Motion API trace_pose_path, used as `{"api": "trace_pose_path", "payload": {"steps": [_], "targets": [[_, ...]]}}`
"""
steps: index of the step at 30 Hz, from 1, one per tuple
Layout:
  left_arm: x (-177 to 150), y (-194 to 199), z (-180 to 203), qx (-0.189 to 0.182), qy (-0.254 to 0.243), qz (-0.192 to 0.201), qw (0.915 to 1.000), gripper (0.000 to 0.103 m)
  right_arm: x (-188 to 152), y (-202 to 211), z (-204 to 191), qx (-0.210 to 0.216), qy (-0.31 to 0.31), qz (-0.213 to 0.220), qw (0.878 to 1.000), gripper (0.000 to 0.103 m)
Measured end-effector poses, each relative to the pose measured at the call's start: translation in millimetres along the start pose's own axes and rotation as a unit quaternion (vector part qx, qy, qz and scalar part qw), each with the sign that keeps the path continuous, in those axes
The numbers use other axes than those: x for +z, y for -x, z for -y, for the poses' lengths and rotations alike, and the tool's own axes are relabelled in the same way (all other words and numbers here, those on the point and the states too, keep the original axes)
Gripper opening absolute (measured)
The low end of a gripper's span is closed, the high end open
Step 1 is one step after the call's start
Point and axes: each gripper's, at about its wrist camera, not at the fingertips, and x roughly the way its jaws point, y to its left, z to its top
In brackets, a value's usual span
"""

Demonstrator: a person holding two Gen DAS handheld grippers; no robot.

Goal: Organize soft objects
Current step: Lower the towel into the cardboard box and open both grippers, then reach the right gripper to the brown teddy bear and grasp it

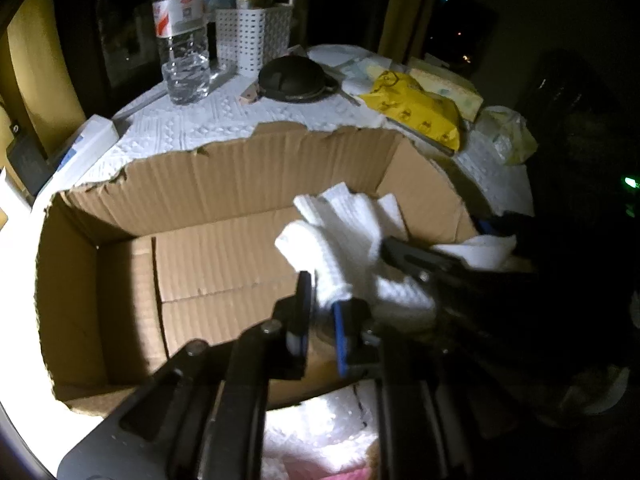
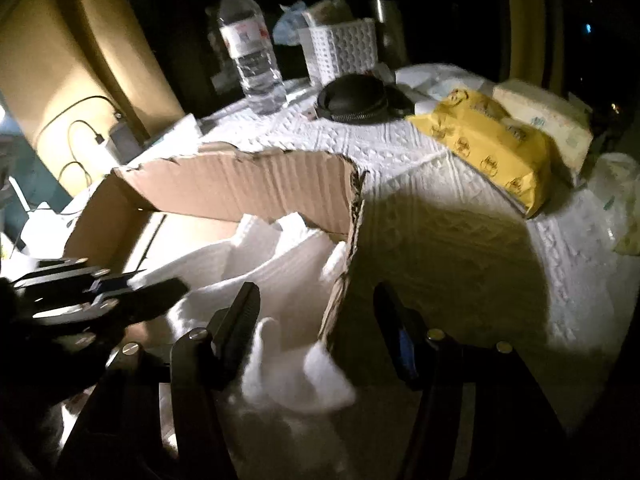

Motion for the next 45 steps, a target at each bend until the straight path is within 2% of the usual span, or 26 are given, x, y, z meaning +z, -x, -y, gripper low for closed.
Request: {"api": "trace_pose_path", "payload": {"steps": [5,13,21,23,24,25,27,34,35,37,45], "targets": [[-0.8,6.1,-3.8,0.006,0.001,0.002,1.0,0.015,5.1,-5.0,3.5,-0.002,-0.01,-0.005,1.0,0.062],[-1.7,20.6,-7.3,0.016,0.001,0.013,0.9998,0.022,4.6,57.8,6.5,0.005,-0.022,0.052,0.998,0.063],[-7.8,37.5,-8.0,0.022,0.0,0.021,0.9995,0.025,-21.2,78.7,8.5,0.002,-0.032,0.037,0.999,0.063],[-10.3,43.3,-7.9,0.022,-0.001,0.024,0.9995,0.028,-27.1,79.0,9.1,0.01,-0.041,0.035,0.999,0.059],[-11.5,47.1,-8.0,0.022,-0.002,0.027,0.9994,0.035,-28.5,78.7,8.3,0.008,-0.042,0.035,0.998,0.055],[-12.4,49.6,-8.1,0.021,-0.002,0.029,0.9994,0.05,-28.8,78.4,5.7,0.003,-0.038,0.034,0.999,0.047],[-15.4,57.6,-10.9,0.016,0.005,0.036,0.9992,0.064,-28.0,78.3,1.0,-0.002,-0.033,0.035,0.999,0.045],[-24.6,80.7,-22.1,0.032,0.005,0.049,0.9983,0.064,-20.1,62.2,-4.1,-0.015,-0.047,0.026,0.998,0.046],[-26.4,84.3,-24.9,0.034,0.006,0.051,0.9981,0.064,-20.3,63.2,-4.3,-0.012,-0.05,0.026,0.998,0.049],[-29.7,88.6,-30.0,0.036,0.011,0.054,0.9978,0.064,-21.7,69.8,-7.9,-0.009,-0.053,0.031,0.998,0.055],[-43.5,103.8,-36.4,0.034,0.02,0.066,0.997,0.065,-29.6,104.4,-33.1,-0.007,-0.027,0.056,0.998,0.057]]}}
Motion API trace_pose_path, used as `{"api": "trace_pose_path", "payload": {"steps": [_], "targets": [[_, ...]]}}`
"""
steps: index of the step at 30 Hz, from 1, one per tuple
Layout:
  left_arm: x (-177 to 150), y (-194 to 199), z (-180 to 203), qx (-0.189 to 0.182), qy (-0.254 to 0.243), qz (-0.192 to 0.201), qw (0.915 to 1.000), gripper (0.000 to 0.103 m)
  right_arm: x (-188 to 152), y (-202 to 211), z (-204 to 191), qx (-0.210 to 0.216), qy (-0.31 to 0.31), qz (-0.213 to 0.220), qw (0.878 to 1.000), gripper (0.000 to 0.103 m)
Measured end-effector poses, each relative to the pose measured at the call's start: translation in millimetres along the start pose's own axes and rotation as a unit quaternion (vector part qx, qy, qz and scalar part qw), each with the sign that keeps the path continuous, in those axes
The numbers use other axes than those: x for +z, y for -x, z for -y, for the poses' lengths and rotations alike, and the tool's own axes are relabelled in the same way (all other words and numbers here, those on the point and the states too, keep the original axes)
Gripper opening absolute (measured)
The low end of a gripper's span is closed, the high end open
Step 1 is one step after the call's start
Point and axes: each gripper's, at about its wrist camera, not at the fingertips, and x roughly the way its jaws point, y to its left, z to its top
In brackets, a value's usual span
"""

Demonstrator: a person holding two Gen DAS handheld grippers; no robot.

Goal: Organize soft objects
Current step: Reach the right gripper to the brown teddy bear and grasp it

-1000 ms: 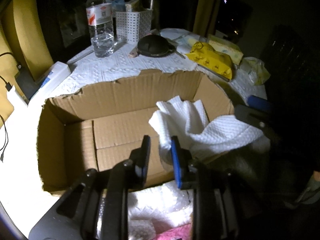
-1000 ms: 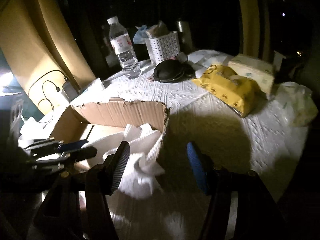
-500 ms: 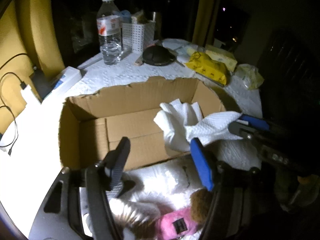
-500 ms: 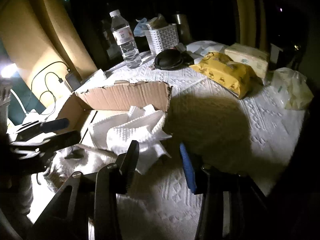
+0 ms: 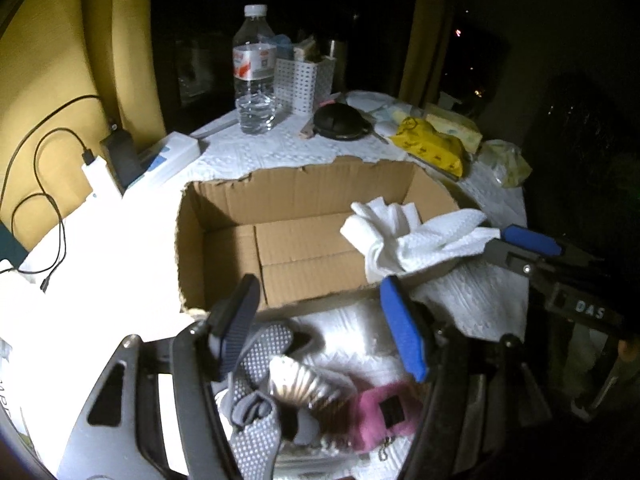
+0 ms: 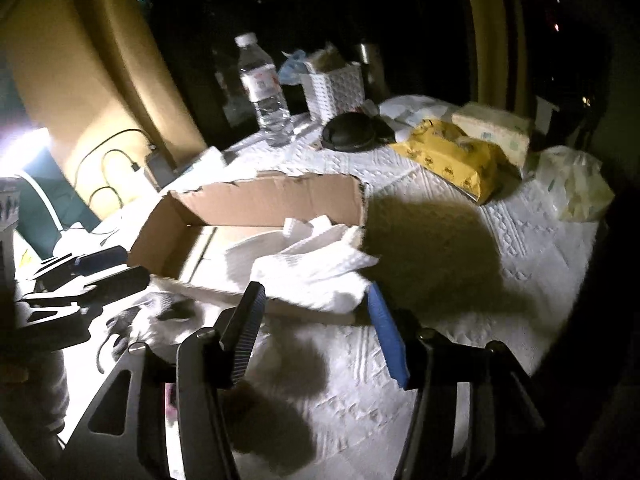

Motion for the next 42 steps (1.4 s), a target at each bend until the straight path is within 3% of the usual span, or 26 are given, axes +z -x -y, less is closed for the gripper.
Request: {"api": "trace_pose_path", "payload": {"steps": [9,23,28,42], "targets": [[-14.0,23.4,6.6,-0.002,-0.011,0.007,0.9999,0.065,-14.0,26.9,-28.9,0.014,0.019,0.015,1.0,0.058],[-44.0,35.7,5.6,-0.011,-0.005,-0.002,0.9999,0.065,-45.1,28.6,-54.4,0.03,0.036,-0.005,0.999,0.061],[-52.1,33.2,5.8,-0.016,-0.001,-0.012,0.9998,0.071,-55.7,19.3,-57.3,0.04,0.037,-0.015,0.998,0.067],[-66.0,18.8,6.8,-0.005,0.012,-0.035,0.9993,0.071,-80.3,-29.3,-42.7,0.076,0.004,-0.064,0.995,0.068]]}}
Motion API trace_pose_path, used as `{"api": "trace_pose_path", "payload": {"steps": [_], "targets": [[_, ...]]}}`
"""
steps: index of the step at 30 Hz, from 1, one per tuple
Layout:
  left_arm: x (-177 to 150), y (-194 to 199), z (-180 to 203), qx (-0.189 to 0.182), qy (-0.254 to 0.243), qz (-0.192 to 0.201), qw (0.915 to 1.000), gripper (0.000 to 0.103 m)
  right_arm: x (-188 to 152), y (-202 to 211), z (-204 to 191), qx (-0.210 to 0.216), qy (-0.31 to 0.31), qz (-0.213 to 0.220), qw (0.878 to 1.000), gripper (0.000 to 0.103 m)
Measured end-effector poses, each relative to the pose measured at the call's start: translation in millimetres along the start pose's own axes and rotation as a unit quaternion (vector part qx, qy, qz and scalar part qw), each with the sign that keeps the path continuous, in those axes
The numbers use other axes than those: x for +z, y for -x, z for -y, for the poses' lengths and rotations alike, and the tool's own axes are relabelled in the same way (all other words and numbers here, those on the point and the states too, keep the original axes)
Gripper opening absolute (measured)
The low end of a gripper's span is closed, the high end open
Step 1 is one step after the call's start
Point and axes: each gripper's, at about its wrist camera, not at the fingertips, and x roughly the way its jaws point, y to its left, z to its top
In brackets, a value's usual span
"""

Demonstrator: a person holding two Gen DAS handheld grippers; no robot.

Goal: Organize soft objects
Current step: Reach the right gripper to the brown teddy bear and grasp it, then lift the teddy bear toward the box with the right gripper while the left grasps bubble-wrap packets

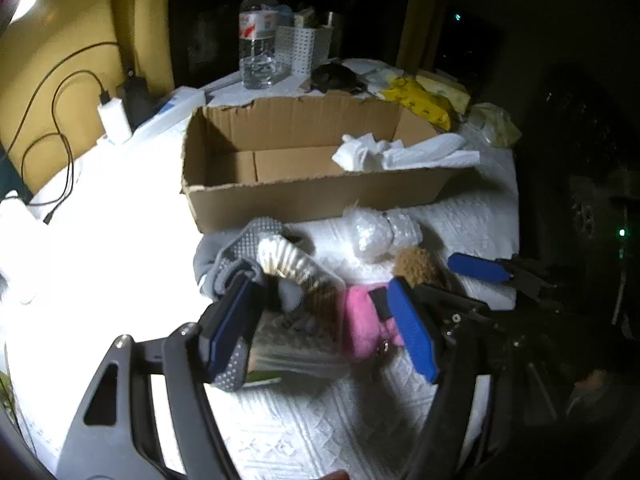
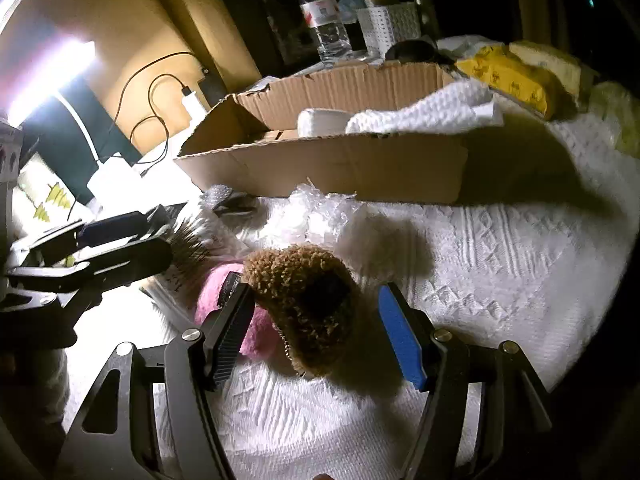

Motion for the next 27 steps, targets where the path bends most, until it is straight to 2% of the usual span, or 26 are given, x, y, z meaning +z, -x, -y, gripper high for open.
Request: {"api": "trace_pose_path", "payload": {"steps": [7,8,10,18,27], "targets": [[-1.5,0.4,3.3,0.01,-0.004,-0.002,0.9999,0.071,-3.1,-16.4,9.3,0.034,-0.023,-0.016,0.999,0.067],[-1.0,0.2,4.2,0.011,-0.004,-0.003,0.9999,0.071,-3.4,-15.9,10.0,0.042,-0.024,-0.014,0.999,0.059],[-0.4,0.0,5.4,0.014,-0.005,-0.004,0.9999,0.071,-3.4,-14.4,10.6,0.055,-0.024,-0.015,0.998,0.052],[8.6,-8.9,22.7,0.014,-0.019,-0.008,0.9997,0.072,-1.0,15.6,11.8,0.051,0.003,0.012,0.999,0.049],[22.4,-37.0,55.3,0.005,-0.036,-0.024,0.999,0.072,2.0,33.6,49.8,0.011,-0.008,0.034,0.999,0.049]]}}
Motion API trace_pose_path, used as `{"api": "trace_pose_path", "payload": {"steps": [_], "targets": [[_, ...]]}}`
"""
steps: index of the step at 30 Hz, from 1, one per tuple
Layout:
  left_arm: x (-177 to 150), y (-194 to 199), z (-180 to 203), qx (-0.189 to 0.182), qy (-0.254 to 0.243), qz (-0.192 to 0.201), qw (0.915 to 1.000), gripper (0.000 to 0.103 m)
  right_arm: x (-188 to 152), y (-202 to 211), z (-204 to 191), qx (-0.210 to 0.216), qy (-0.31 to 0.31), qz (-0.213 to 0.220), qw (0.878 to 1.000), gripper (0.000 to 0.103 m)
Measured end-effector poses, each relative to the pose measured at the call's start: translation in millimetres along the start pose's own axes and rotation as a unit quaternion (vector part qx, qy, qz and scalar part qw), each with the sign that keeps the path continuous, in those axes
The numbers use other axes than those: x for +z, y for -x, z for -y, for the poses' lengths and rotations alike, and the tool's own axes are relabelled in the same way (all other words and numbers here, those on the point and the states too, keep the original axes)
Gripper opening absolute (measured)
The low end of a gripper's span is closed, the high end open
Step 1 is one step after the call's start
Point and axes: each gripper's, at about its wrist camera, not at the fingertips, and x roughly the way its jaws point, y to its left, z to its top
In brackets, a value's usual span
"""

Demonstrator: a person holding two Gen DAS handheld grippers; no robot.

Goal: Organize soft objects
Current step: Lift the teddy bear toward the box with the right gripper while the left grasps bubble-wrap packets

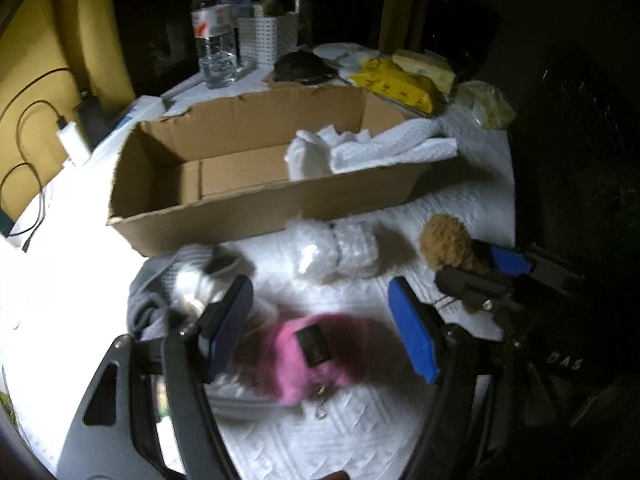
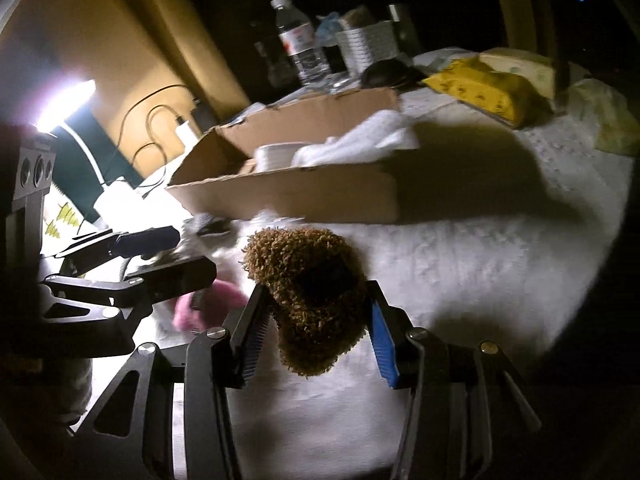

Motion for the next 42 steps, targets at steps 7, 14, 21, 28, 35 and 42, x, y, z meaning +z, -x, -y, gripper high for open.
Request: {"api": "trace_pose_path", "payload": {"steps": [7,14,21,28,35,42], "targets": [[13.4,-30.3,10.7,0.0,0.002,-0.018,0.9998,0.072,3.3,1.6,29.8,-0.004,-0.018,0.003,1.0,0.049],[19.7,-59.6,12.4,0.01,0.003,-0.04,0.9992,0.072,4.6,-1.2,50.5,-0.006,-0.035,0.002,0.999,0.049],[15.7,-68.7,12.7,0.019,-0.015,-0.036,0.999,0.071,4.8,-2.9,53.8,-0.007,-0.038,0.0,0.999,0.049],[10.1,-56.8,9.5,0.006,-0.021,-0.021,0.9995,0.061,4.4,-0.5,41.8,-0.009,-0.03,0.0,1.0,0.049],[5.7,-32.0,5.2,-0.007,-0.024,0.001,0.9997,0.059,6.3,6.4,23.5,-0.017,-0.017,0.004,1.0,0.049],[5.2,-2.1,-7.6,-0.011,-0.022,0.027,0.9994,0.06,11.2,8.8,-0.1,-0.019,0.001,0.006,1.0,0.049]]}}
